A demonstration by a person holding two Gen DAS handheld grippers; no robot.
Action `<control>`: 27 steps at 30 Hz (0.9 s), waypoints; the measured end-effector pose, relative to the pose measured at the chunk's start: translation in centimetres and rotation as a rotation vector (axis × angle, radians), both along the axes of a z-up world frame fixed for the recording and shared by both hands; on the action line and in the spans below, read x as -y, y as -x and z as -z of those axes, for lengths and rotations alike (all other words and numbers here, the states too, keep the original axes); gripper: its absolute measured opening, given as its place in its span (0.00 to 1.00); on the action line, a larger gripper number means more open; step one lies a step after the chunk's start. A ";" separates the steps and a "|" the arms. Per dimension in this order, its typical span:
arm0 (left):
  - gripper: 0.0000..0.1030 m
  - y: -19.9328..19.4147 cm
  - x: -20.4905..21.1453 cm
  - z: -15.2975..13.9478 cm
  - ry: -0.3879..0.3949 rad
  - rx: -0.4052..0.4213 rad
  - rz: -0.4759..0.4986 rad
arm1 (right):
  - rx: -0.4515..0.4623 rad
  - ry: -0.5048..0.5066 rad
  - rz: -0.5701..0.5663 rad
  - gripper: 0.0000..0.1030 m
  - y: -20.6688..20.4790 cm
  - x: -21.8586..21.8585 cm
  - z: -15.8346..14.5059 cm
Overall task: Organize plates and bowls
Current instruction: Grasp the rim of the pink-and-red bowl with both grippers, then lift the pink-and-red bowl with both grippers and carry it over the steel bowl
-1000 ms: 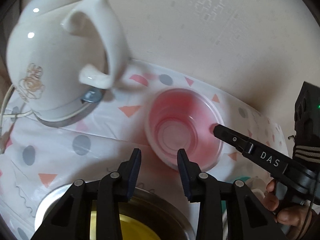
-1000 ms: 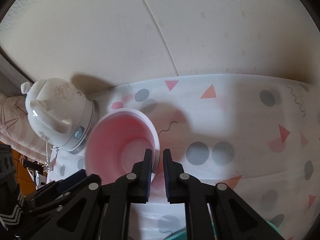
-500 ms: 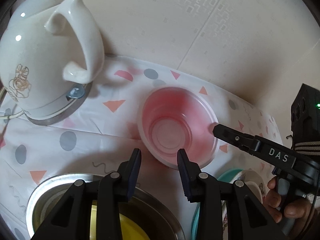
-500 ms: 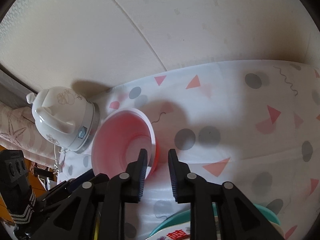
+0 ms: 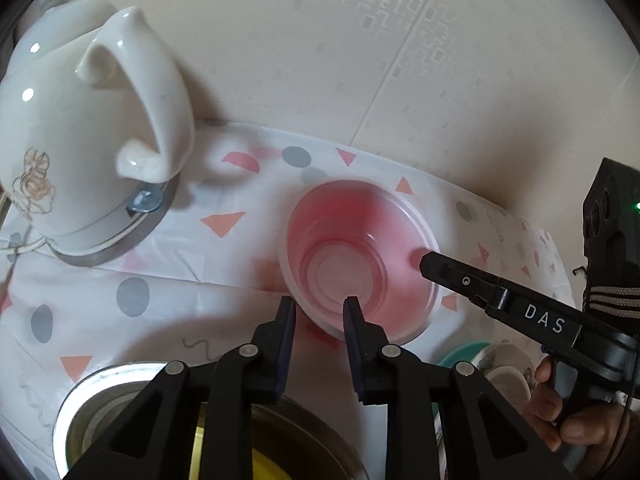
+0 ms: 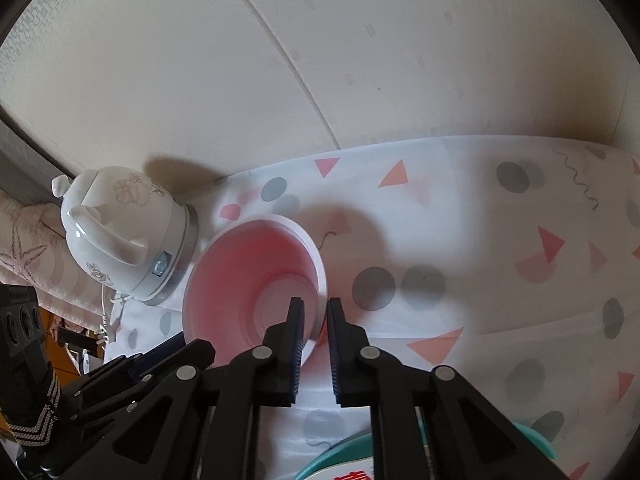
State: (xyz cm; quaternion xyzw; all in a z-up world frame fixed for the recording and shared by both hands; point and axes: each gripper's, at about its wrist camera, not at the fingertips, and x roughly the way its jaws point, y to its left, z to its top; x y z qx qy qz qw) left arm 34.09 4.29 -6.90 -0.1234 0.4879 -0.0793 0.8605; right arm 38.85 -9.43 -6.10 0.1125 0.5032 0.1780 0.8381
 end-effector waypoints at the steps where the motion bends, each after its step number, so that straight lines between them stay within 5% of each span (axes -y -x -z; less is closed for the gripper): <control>1: 0.23 -0.1 0.0 0.1 0.012 0.000 0.002 | 0.000 0.002 0.005 0.11 0.0 0.1 0.0; 9: 0.23 -0.4 0.9 0.0 0.033 0.004 0.023 | -0.022 -0.035 0.038 0.12 -0.3 1.6 -0.2; 15: 0.38 -0.8 -0.1 0.0 0.056 -0.016 -0.022 | -0.052 -0.060 0.044 0.19 -0.2 2.1 0.2; 18: 0.36 -1.0 -0.4 0.1 0.056 -0.011 -0.029 | -0.053 -0.073 0.049 0.22 0.0 2.3 0.1; 22: 0.17 -1.1 0.4 0.3 0.026 -0.001 0.005 | -0.037 -0.047 0.031 0.17 0.3 1.8 0.1; 27: 0.17 -0.3 0.7 -0.1 0.011 0.020 0.018 | -0.015 -0.019 0.031 0.12 0.8 1.7 -0.1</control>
